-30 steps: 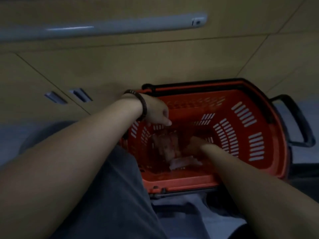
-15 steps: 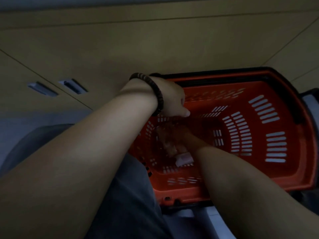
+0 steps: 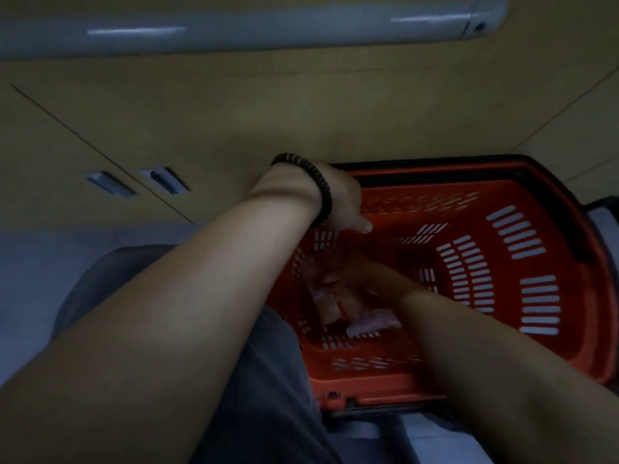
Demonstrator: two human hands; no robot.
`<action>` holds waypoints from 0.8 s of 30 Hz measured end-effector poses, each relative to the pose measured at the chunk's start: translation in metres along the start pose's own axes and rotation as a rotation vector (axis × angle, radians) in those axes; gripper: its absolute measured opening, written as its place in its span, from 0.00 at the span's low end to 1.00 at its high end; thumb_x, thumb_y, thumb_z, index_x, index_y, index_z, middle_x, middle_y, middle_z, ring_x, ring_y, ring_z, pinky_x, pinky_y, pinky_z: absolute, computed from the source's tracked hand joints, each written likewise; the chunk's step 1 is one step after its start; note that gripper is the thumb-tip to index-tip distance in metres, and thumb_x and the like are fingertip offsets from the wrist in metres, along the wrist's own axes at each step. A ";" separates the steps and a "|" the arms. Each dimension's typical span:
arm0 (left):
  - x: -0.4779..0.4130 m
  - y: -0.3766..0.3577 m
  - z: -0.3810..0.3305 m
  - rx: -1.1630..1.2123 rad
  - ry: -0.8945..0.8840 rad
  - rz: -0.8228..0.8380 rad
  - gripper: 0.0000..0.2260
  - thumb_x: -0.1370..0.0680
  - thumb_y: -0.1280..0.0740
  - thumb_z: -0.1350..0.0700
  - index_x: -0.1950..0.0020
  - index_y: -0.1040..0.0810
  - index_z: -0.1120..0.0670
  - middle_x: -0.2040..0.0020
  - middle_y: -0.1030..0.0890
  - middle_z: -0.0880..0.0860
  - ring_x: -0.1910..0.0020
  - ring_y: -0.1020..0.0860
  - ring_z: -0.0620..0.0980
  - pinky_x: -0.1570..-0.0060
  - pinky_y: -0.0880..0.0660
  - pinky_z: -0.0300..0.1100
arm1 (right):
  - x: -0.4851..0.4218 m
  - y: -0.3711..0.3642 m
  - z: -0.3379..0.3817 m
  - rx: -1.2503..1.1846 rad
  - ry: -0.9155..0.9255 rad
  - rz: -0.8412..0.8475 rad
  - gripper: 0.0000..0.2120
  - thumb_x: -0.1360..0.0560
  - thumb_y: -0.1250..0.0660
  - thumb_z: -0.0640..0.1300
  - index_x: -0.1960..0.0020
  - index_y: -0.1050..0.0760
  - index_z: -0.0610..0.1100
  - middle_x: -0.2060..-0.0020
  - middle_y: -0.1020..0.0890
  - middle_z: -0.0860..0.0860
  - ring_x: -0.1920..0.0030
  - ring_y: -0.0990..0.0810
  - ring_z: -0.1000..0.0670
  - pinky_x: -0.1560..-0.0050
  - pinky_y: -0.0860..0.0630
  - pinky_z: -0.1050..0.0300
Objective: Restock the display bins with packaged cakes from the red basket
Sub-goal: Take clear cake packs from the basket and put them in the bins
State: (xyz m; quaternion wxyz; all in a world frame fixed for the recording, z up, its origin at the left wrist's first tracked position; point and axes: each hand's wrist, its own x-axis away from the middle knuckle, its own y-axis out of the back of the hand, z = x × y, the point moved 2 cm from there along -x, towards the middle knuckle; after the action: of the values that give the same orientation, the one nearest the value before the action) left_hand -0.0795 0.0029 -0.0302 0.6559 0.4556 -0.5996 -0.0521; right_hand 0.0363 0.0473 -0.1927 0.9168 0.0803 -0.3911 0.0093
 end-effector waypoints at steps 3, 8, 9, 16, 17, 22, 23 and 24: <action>0.003 -0.002 0.005 0.030 0.012 0.010 0.26 0.16 0.40 0.37 0.28 0.22 0.53 0.32 0.20 0.52 0.40 0.21 0.51 0.51 0.27 0.39 | 0.020 0.019 0.006 -0.082 0.003 0.003 0.11 0.18 0.33 0.34 0.37 0.21 0.38 0.56 0.16 0.51 0.52 0.17 0.53 0.43 0.19 0.50; 0.011 -0.002 0.010 0.361 0.030 0.059 0.21 0.18 0.33 0.40 0.35 0.18 0.55 0.41 0.16 0.56 0.52 0.15 0.52 0.57 0.18 0.39 | 0.046 0.060 0.015 -0.143 0.036 -0.153 0.17 0.26 0.22 0.50 0.40 0.16 0.44 0.47 0.12 0.43 0.44 0.13 0.41 0.41 0.17 0.40; 0.014 -0.002 0.006 0.445 0.002 0.065 0.19 0.19 0.31 0.41 0.39 0.18 0.55 0.44 0.15 0.56 0.50 0.14 0.54 0.54 0.17 0.44 | 0.062 0.070 0.025 -0.179 0.055 -0.188 0.17 0.27 0.22 0.47 0.40 0.17 0.42 0.48 0.12 0.44 0.47 0.12 0.42 0.44 0.17 0.43; 0.034 -0.015 -0.058 0.668 -0.192 -0.224 0.22 0.29 0.22 0.36 0.44 0.18 0.49 0.53 0.15 0.39 0.52 0.16 0.41 0.49 0.17 0.48 | 0.137 0.096 0.043 -0.450 0.101 -0.411 0.22 0.29 0.20 0.55 0.43 0.16 0.41 0.55 0.11 0.44 0.60 0.11 0.46 0.67 0.18 0.55; 0.037 -0.016 -0.063 0.643 -0.183 -0.251 0.29 0.31 0.22 0.34 0.39 0.21 0.49 0.46 0.17 0.41 0.45 0.17 0.44 0.45 0.19 0.45 | 0.145 0.096 0.044 -0.558 0.117 -0.369 0.20 0.26 0.23 0.55 0.43 0.16 0.40 0.54 0.12 0.43 0.60 0.12 0.46 0.67 0.20 0.56; 0.034 -0.029 -0.059 0.824 -0.228 -0.414 0.32 0.27 0.20 0.45 0.27 0.27 0.49 0.40 0.19 0.45 0.41 0.19 0.44 0.37 0.22 0.44 | 0.168 0.091 0.052 -0.833 0.142 -0.330 0.28 0.16 0.44 0.64 0.45 0.16 0.43 0.57 0.13 0.45 0.60 0.15 0.45 0.55 0.19 0.49; 0.036 -0.028 -0.055 0.933 -0.226 -0.432 0.25 0.25 0.22 0.52 0.29 0.24 0.51 0.44 0.16 0.45 0.45 0.17 0.43 0.40 0.21 0.45 | 0.172 0.092 0.056 -0.814 0.164 -0.349 0.25 0.16 0.42 0.62 0.45 0.16 0.43 0.59 0.13 0.46 0.62 0.15 0.46 0.55 0.20 0.48; 0.037 -0.026 -0.051 1.013 -0.219 -0.445 0.20 0.24 0.23 0.57 0.33 0.21 0.51 0.47 0.14 0.46 0.48 0.15 0.44 0.42 0.19 0.46 | 0.176 0.093 0.059 -0.775 0.188 -0.350 0.21 0.16 0.38 0.58 0.47 0.15 0.43 0.60 0.14 0.46 0.63 0.16 0.46 0.57 0.21 0.49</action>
State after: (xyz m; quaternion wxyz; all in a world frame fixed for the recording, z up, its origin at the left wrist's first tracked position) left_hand -0.0145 -0.0073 -0.0132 0.2623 0.8209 -0.5039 0.0582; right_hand 0.1084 0.1222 -0.0133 0.8986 -0.2059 -0.2608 -0.2864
